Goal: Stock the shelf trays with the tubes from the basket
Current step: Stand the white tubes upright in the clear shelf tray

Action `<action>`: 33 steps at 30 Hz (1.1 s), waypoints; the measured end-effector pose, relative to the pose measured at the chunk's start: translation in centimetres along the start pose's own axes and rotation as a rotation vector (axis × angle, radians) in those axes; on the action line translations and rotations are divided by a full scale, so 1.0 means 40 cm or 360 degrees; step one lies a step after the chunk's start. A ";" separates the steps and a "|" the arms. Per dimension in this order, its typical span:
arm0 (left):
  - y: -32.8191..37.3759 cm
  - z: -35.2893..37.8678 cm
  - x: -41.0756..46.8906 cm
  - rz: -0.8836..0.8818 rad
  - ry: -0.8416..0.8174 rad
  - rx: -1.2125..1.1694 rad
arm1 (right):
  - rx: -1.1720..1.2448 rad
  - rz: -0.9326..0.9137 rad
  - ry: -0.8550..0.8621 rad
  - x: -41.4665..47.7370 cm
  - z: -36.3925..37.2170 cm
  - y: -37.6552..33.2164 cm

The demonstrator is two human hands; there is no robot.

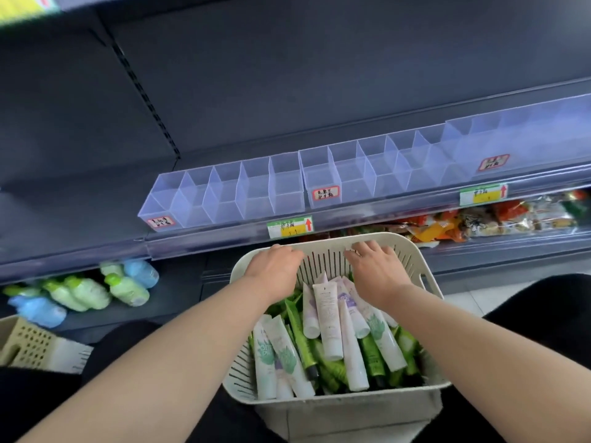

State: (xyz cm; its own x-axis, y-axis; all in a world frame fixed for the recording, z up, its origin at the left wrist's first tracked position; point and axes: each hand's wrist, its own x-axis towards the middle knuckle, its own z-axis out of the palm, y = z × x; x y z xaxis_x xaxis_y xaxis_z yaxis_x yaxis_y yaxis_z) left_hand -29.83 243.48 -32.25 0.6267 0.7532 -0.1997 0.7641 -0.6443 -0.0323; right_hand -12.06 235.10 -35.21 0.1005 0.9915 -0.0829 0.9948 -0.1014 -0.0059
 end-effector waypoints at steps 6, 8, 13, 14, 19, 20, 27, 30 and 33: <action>-0.034 0.025 -0.061 -0.0184 0.0055 -0.0291 | -0.0027 -0.0027 0.0010 -0.040 0.002 -0.015; -0.049 0.031 -0.072 -0.0136 0.0057 -0.0277 | -0.0021 -0.0029 0.0029 -0.040 -0.011 -0.020; -0.084 -0.004 -0.062 -0.0118 0.0257 -0.0300 | 0.0032 -0.0072 0.0235 0.012 -0.077 -0.034; -0.091 -0.012 -0.059 -0.0130 0.0302 -0.0322 | 0.0035 -0.0076 0.0274 0.021 -0.087 -0.037; -0.130 -0.031 -0.051 -0.0214 0.0472 -0.0463 | 0.0066 -0.0052 0.0352 0.030 -0.100 -0.038; -0.135 -0.032 -0.052 -0.0232 0.0510 -0.0486 | 0.0066 -0.0055 0.0365 0.028 -0.100 -0.038; -0.164 -0.047 -0.062 -0.0302 0.0880 -0.0446 | 0.0046 -0.0137 0.0587 0.067 -0.128 -0.077; -0.174 -0.057 -0.045 -0.0352 0.0882 -0.0180 | -0.0031 -0.0186 0.0618 0.110 -0.138 -0.110; -0.183 -0.067 -0.021 -0.0529 0.0557 -0.0114 | -0.0095 -0.0148 0.0484 0.152 -0.146 -0.127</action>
State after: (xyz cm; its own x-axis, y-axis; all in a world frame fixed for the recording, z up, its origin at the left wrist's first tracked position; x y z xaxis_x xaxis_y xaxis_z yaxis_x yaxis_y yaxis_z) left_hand -35.56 247.92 -29.23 0.3513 0.9239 0.1519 0.9325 -0.3598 0.0317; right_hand -16.41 242.12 -29.86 0.0000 0.9762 0.2169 0.9981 -0.0133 0.0600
